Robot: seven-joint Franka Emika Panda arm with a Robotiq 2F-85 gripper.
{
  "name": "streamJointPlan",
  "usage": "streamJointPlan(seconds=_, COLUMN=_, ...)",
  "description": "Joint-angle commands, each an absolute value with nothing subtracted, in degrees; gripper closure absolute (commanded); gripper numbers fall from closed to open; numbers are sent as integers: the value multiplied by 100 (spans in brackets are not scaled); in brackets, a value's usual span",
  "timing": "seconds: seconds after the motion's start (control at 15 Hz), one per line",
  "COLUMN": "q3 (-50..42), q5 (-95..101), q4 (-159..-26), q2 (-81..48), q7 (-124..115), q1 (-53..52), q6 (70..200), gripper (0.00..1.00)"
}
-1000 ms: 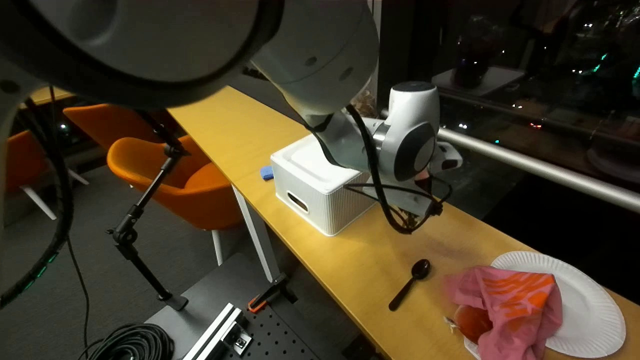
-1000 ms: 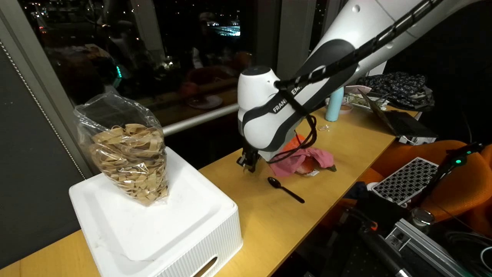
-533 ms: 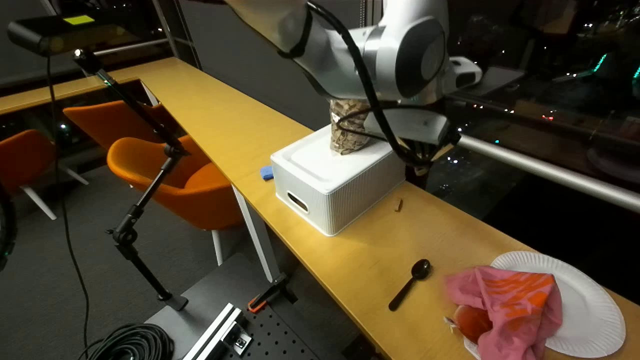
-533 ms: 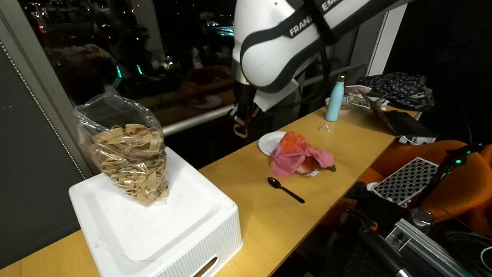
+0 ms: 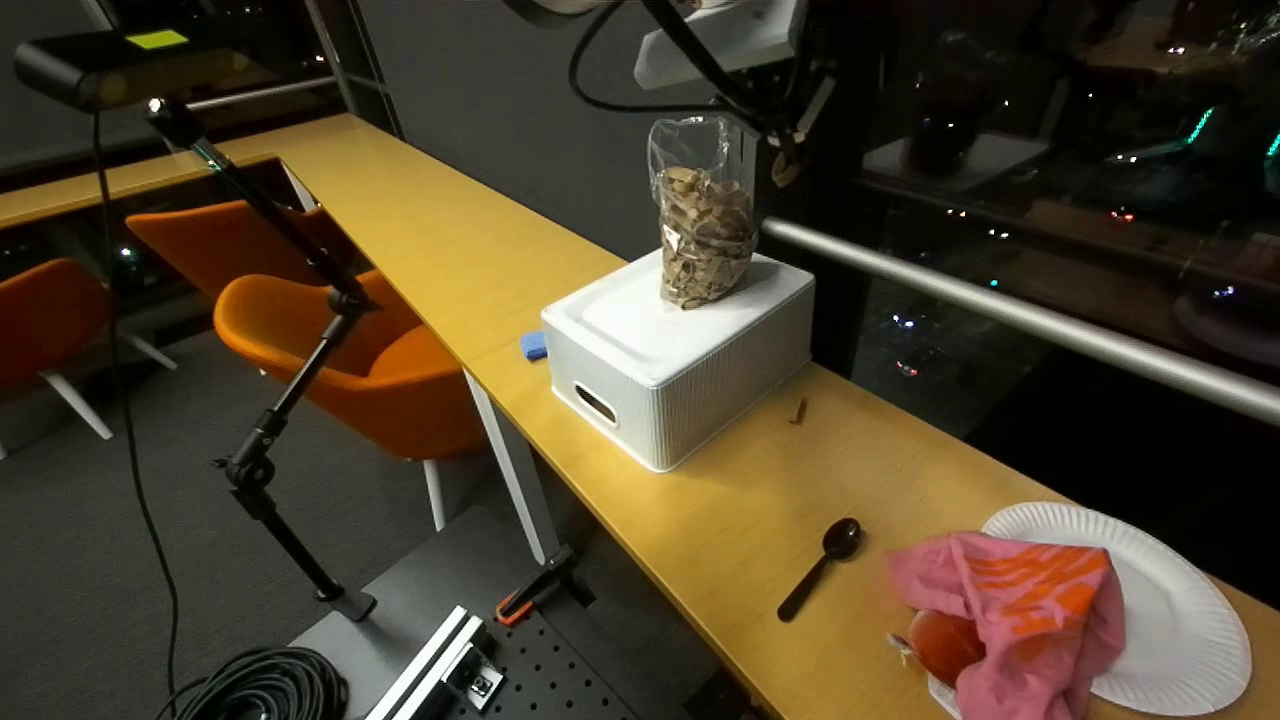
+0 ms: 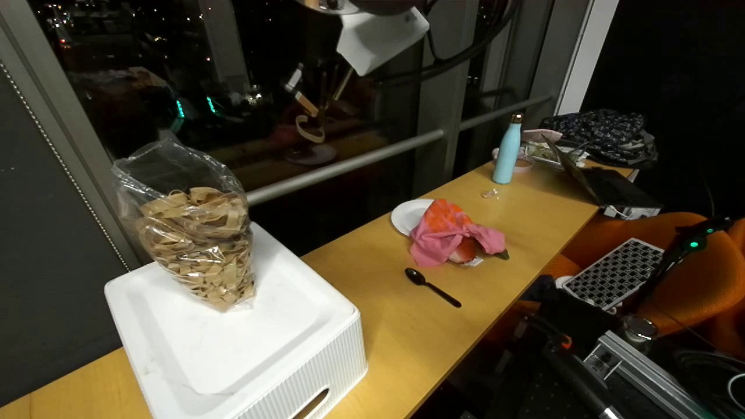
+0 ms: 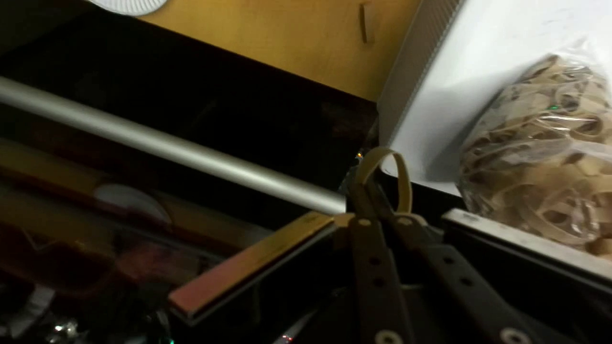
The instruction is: Pick the three brown rubber bands from the table and put them in the clear rubber band bag one by one
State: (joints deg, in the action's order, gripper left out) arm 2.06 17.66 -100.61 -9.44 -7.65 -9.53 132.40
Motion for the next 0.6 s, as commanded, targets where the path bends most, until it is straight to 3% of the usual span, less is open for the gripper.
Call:
streamJointPlan(seconds=0.0, q3=472, q5=1878, q4=-9612, q2=-1343, q7=-639, q1=-1112, q6=13265, gripper=100)
streamJointPlan(seconds=0.53, q3=672, q5=2411, q4=-8310, q2=-2361, q7=-109, q1=-1706, q6=13219, gripper=100)
